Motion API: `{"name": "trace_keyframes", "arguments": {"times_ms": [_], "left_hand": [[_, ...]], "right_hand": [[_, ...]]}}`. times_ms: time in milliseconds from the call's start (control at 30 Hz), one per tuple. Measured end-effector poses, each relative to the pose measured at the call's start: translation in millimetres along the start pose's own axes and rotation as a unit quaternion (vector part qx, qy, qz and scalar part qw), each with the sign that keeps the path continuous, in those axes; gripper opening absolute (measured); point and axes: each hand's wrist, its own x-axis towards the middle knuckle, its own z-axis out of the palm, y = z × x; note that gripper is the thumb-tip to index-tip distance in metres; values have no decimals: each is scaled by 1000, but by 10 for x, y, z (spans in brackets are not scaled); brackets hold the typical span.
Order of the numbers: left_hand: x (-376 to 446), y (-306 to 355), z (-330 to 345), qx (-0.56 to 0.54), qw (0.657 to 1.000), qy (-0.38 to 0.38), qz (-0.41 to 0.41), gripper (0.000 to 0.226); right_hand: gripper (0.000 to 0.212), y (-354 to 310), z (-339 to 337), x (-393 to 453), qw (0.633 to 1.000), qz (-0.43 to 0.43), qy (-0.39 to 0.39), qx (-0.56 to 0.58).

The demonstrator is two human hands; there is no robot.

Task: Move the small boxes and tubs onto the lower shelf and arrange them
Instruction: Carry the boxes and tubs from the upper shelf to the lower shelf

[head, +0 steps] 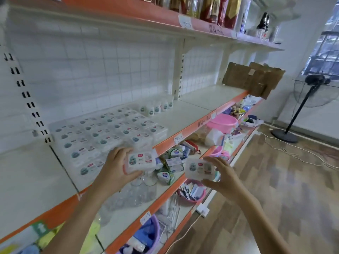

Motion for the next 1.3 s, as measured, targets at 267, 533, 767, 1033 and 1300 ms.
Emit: {"name": "trace_keyframes", "arguments": {"times_ms": [267, 533, 767, 1033, 1300], "left_hand": [[172, -170, -359, 65, 991, 66, -93, 79], [-237, -135, -702, 145, 947, 164, -234, 68], [-564, 136, -747, 163, 902, 177, -358, 85], [-452, 152, -599, 121, 895, 157, -400, 88], [-359, -30, -299, 82, 898, 197, -384, 75]], "right_hand": [[67, -380, 399, 1327, 980, -179, -83, 37], [66, -824, 837, 1965, 904, -380, -193, 42], [67, -1137, 1197, 2063, 860, -458, -207, -87], [56, -1089, 1314, 2067, 869, -449, -182, -102], [70, -979, 1368, 2074, 886, -428, -165, -69]]}}
